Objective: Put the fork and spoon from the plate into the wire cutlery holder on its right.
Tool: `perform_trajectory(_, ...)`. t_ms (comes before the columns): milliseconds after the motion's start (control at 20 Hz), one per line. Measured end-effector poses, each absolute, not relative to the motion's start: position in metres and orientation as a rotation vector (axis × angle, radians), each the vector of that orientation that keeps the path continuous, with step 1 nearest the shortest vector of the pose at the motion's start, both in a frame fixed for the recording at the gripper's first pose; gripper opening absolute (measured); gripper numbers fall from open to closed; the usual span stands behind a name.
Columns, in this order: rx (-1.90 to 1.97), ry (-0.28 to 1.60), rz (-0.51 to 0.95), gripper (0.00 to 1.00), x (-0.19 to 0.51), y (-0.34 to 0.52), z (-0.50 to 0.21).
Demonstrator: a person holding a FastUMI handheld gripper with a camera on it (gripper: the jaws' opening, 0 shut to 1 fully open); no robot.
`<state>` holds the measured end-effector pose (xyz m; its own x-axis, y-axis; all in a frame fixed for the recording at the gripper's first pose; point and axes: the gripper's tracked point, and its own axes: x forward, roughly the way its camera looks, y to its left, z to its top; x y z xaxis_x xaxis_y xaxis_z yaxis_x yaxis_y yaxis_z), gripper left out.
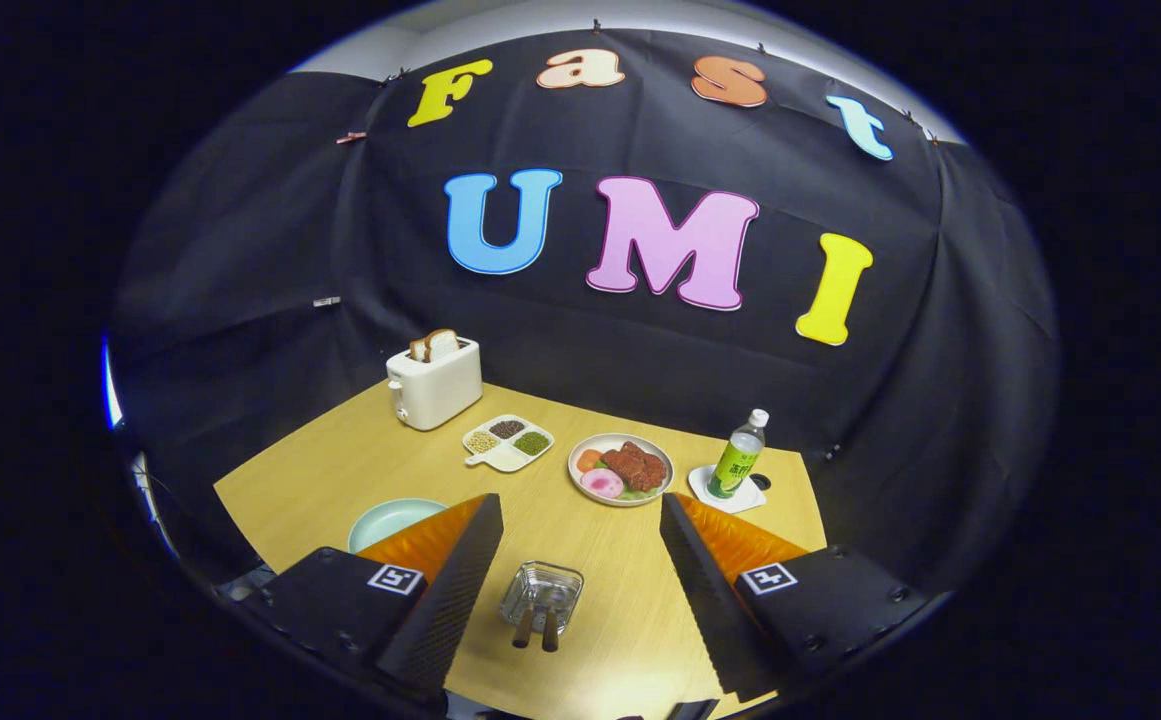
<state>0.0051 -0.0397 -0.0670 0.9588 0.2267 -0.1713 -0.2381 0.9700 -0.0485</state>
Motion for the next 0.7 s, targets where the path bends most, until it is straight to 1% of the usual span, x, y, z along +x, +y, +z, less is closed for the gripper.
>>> perform_trajectory(350, -0.082, 0.163, 0.284, 0.99, -0.0012, -0.0326, -0.0711)
perform_trajectory(700, -0.081, 0.174, 0.276, 0.99, -0.0018, -0.0401, -0.0711)
